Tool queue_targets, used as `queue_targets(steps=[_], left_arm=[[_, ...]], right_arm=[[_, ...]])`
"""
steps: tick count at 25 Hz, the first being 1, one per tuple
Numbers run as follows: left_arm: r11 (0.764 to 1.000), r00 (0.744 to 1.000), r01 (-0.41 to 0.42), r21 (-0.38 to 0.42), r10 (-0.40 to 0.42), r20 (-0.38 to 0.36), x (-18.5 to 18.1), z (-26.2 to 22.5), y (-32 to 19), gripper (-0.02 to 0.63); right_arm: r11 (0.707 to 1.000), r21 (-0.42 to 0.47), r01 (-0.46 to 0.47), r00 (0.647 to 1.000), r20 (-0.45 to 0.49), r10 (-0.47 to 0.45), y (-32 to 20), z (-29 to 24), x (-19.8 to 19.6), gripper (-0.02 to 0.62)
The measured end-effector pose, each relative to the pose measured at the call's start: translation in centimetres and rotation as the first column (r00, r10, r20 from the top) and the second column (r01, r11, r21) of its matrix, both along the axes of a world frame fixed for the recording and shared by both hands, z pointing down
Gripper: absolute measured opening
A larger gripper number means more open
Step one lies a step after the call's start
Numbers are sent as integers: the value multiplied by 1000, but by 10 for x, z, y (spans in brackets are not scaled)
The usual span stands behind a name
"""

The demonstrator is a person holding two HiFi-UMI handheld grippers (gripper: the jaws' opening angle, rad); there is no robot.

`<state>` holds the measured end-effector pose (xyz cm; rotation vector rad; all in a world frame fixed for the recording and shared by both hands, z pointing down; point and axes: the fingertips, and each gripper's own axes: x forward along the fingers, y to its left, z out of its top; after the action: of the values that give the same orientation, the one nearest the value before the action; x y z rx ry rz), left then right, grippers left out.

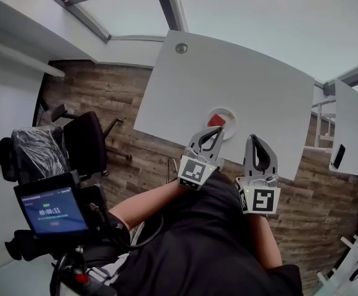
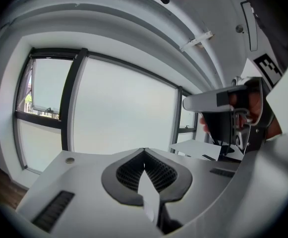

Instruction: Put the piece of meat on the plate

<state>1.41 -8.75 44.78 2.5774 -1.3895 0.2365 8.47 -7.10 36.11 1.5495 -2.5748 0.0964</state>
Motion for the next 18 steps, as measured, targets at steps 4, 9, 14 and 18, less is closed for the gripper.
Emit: queue_targets(steps=[4,9,14,18], left_arm=[[994,1000,1,108,1,-14,0,-26,13,6],[989,999,30,142,-23,-49,-7,-55,26,6],[989,996,56,136,-46,-74,-15,-76,13,6],[987,995,83,136,-75,-60,-25,-88,8,6]], right_arm=[[1000,9,18,1000,7,-18,8,-3,-8,6],[997,32,64,998,12,-64,19,-14,-24,6],[995,30,92,996,8,-92,12,-14,-26,6],[995,43,87,996,13,-87,7,-15,-25,6]])
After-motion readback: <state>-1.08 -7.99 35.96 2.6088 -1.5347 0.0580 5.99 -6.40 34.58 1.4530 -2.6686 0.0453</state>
